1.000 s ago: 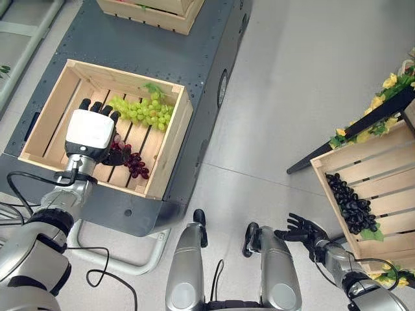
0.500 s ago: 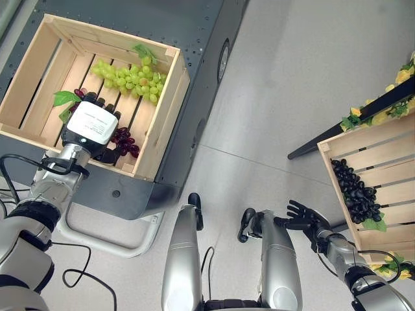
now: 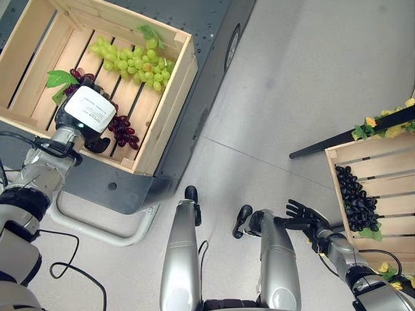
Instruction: Pick up the fruits from the basket on one side to the basket on the other side
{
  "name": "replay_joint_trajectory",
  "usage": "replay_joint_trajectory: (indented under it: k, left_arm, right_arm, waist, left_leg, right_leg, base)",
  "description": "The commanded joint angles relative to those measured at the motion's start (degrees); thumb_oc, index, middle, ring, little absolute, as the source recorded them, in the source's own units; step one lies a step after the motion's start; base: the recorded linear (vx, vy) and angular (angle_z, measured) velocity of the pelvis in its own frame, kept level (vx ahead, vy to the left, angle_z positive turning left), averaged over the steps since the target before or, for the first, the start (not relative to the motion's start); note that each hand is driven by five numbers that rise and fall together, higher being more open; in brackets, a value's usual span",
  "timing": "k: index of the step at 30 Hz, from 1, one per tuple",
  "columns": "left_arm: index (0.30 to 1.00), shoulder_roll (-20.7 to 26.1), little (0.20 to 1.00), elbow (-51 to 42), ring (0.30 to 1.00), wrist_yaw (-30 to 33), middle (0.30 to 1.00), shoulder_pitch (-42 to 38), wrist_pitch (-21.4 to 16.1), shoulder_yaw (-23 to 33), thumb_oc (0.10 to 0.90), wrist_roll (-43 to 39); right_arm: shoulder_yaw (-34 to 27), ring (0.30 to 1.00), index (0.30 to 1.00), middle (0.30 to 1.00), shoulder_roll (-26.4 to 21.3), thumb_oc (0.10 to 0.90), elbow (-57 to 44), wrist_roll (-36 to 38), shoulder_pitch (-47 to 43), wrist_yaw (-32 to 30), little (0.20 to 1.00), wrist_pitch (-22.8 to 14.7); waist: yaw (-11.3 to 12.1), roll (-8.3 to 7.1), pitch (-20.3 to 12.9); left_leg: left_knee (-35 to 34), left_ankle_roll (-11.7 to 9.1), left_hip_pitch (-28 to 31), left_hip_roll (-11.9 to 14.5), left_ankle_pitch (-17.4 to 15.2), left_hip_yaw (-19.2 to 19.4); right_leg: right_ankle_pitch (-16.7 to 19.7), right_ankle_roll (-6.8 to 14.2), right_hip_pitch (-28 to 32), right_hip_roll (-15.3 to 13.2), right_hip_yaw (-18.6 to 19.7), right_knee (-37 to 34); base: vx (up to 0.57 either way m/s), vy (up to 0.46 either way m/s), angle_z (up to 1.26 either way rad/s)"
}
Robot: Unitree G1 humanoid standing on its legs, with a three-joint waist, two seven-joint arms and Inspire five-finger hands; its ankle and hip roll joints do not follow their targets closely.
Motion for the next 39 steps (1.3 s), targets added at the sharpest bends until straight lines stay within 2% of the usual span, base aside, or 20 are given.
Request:
replay_joint_trajectory:
  k: [1,5,7,14,15,19,21,24,27,29,31,32,33,34,35,39]
  left_arm:
    - [0.900,9.04,0.900,-0.78,0.900,2.59,0.900,-6.41,2.29,2.38,0.800,1.81]
    - [0.900,9.11,0.900,-0.65,0.900,6.19,0.900,-8.43,0.05,1.10,0.800,2.96]
    - [0.900,9.16,0.900,-0.86,0.900,7.80,0.900,-9.74,-2.40,0.21,0.800,4.08]
    - [0.900,8.83,0.900,-0.49,0.900,3.81,0.900,-11.71,-6.90,-3.01,0.800,4.43]
    - [0.900,8.73,0.900,-0.41,0.900,3.74,0.900,-12.01,-7.15,-3.04,0.800,4.26]
    - [0.900,7.23,0.900,-0.02,0.900,6.36,0.900,-12.36,-11.46,-4.92,0.800,3.36]
    - [0.900,7.02,0.900,-0.15,0.900,7.00,0.900,-12.55,-12.06,-5.33,0.800,2.90]
    - [0.900,6.58,0.900,-0.09,0.900,4.08,0.900,-13.09,-11.19,-6.85,0.800,2.38]
    - [0.900,6.57,0.900,0.23,0.900,-3.31,0.900,-13.35,-6.27,-7.84,0.800,1.32]
    - [0.900,6.42,0.900,1.31,0.900,-9.75,0.900,-13.13,-0.50,-7.86,0.800,0.70]
    - [0.900,6.38,0.900,1.71,0.900,-11.81,0.900,-13.19,1.07,-7.72,0.800,0.09]
    - [0.862,6.34,0.862,1.84,0.862,-12.20,0.862,-13.41,1.22,-7.65,0.775,0.22]
    - [0.465,5.93,0.465,2.10,0.465,-12.19,0.465,-13.48,1.28,-7.35,0.510,0.81]
    - [0.354,5.84,0.354,2.09,0.354,-12.14,0.354,-13.48,1.41,-7.32,0.436,0.85]
    - [0.300,5.61,0.300,1.94,0.300,-12.39,0.300,-13.83,1.40,-7.36,0.400,0.72]
    - [0.300,5.15,0.300,1.90,0.300,-9.94,0.300,-13.75,0.37,-6.85,0.400,0.49]
  right_arm:
    - [-0.51,0.900,0.900,0.900,-2.65,0.800,-0.32,2.22,4.33,2.34,0.900,-2.46]
    - [-0.44,0.900,0.900,0.900,-3.07,0.800,-0.48,3.03,4.24,2.96,0.900,-3.13]
    - [-0.86,0.900,0.900,0.900,-3.28,0.800,-0.74,4.23,4.30,3.17,0.900,-3.51]
    - [-2.28,0.900,0.900,0.900,-4.63,0.800,-1.56,6.81,4.03,3.77,0.900,-4.14]
    - [-2.61,0.900,0.900,0.900,-4.93,0.800,-1.69,7.13,3.34,3.90,0.900,-4.16]
    - [-2.80,0.900,0.900,0.900,-5.30,0.800,-1.88,8.15,2.53,4.80,0.900,-5.10]
    - [-2.81,0.900,0.900,0.900,-5.44,0.800,-1.99,8.50,2.34,4.88,0.900,-5.13]
    - [-2.90,0.900,0.900,0.900,-5.88,0.800,-2.13,9.64,1.84,4.86,0.900,-5.15]
    - [-3.22,0.900,0.900,0.900,-6.72,0.800,-2.39,11.37,1.70,5.18,0.900,-5.09]
    - [-3.22,0.900,0.900,0.900,-7.17,0.800,-2.63,12.06,1.83,5.38,0.900,-5.41]
    - [-3.15,0.900,0.900,0.900,-7.42,0.800,-2.71,12.53,1.93,5.47,0.900,-5.60]
    - [-3.22,0.900,0.900,0.900,-7.55,0.800,-2.89,12.71,1.94,5.46,0.900,-5.53]
    - [-3.25,0.900,0.900,0.900,-7.43,0.800,-2.99,13.15,2.12,5.52,0.900,-5.64]
    - [-3.29,0.900,0.900,0.900,-7.40,0.800,-2.96,13.29,2.13,5.54,0.900,-5.68]
    - [-3.33,0.900,0.900,0.900,-7.30,0.800,-2.97,14.06,2.10,5.60,0.900,-5.73]
    - [-3.74,0.900,0.900,0.900,-6.53,0.800,-3.32,14.89,2.17,6.64,0.900,-6.34]
  waist:
    - [0.88,-0.54,-0.79]
    - [0.84,-1.02,-0.79]
    - [0.90,-1.46,-0.79]
    - [0.57,-1.73,-0.79]
    - [0.43,-1.71,-0.79]
    - [0.36,-1.93,-0.79]
    - [0.32,-1.94,-0.79]
    - [0.27,-1.82,-0.79]
    - [0.09,-1.64,-0.79]
    - [-0.08,-1.55,-0.79]
    - [-0.12,-1.51,-0.79]
    - [-0.15,-1.53,-0.79]
    - [-0.20,-1.65,-0.79]
    - [-0.21,-1.68,-0.79]
    - [-0.17,-1.76,-0.79]
    - [-0.10,-2.09,-0.79]
  left_leg:
    - [1.05,4.42,3.88,-2.67,-9.33,6.11]
    - [2.40,4.74,1.99,-2.23,-9.86,6.00]
    - [3.19,4.94,0.55,-2.16,-10.12,5.77]
    - [5.07,5.16,-3.47,-2.29,-10.44,5.15]
    - [5.40,5.61,-5.39,-2.11,-9.66,5.31]
    - [6.76,5.81,-8.31,-2.29,-10.09,4.81]
    - [6.89,5.82,-8.72,-2.31,-10.16,4.80]
    - [6.80,5.78,-9.57,-2.63,-10.12,4.62]
    - [7.21,5.74,-10.76,-2.92,-10.07,4.39]
    - [7.42,5.76,-11.62,-3.14,-9.95,4.28]
    - [7.78,5.76,-12.17,-3.17,-9.97,4.19]
    - [8.07,5.79,-12.60,-3.17,-10.02,4.12]
    - [8.32,5.87,-12.97,-3.26,-10.05,4.03]
    - [8.33,5.91,-13.00,-3.27,-10.06,4.03]
    - [8.39,5.96,-13.07,-3.37,-10.18,3.95]
    - [8.03,5.89,-12.47,-3.04,-10.29,3.99]
  right_leg:
    - [3.51,-0.20,2.30,0.72,-3.30,-2.37]
    - [3.46,-0.21,0.29,0.36,-3.60,-1.08]
    - [3.48,-0.10,-1.34,0.22,-3.93,0.01]
    - [3.59,0.23,-5.62,-0.03,-4.01,2.19]
    - [4.01,-0.55,-7.42,-0.27,-4.48,2.58]
    - [3.99,-0.33,-10.56,-0.35,-4.17,4.06]
    - [3.95,-0.33,-10.90,-0.26,-4.16,4.15]
    - [3.95,-0.24,-11.87,-0.04,-3.96,4.32]
    - [4.16,-0.22,-13.05,0.05,-3.80,4.50]
    - [4.37,-0.20,-13.92,0.11,-3.70,4.60]
    - [4.40,-0.20,-14.44,0.03,-3.64,4.83]
    - [4.38,-0.21,-14.82,-0.05,-3.63,5.06]
    - [4.42,-0.21,-15.19,-0.08,-3.70,5.33]
    - [4.42,-0.21,-15.23,-0.09,-3.76,5.38]
    - [4.45,-0.14,-15.28,-0.14,-3.90,5.43]
    - [4.66,0.16,-14.61,-0.11,-4.17,4.95]
  base:
    - [0.02,0.055,0.07]
    - [0.02,0.051,0.03]
    - [0.02,0.031,0.04]
    - [0.02,0.028,0.01]
    - [0.00,0.000,0.00]
    - [0.02,0.003,0.05]
    - [0.00,0.000,0.00]
    - [0.00,0.000,0.00]
    - [0.00,0.000,0.00]
    - [-0.03,0.039,0.01]
    - [-0.02,0.021,0.00]
    - [-0.04,0.020,-0.04]
    - [-0.03,0.009,-0.03]
    - [-0.04,0.005,-0.03]
    - [-0.02,0.001,-0.03]
    - [-0.02,0.000,-0.01]
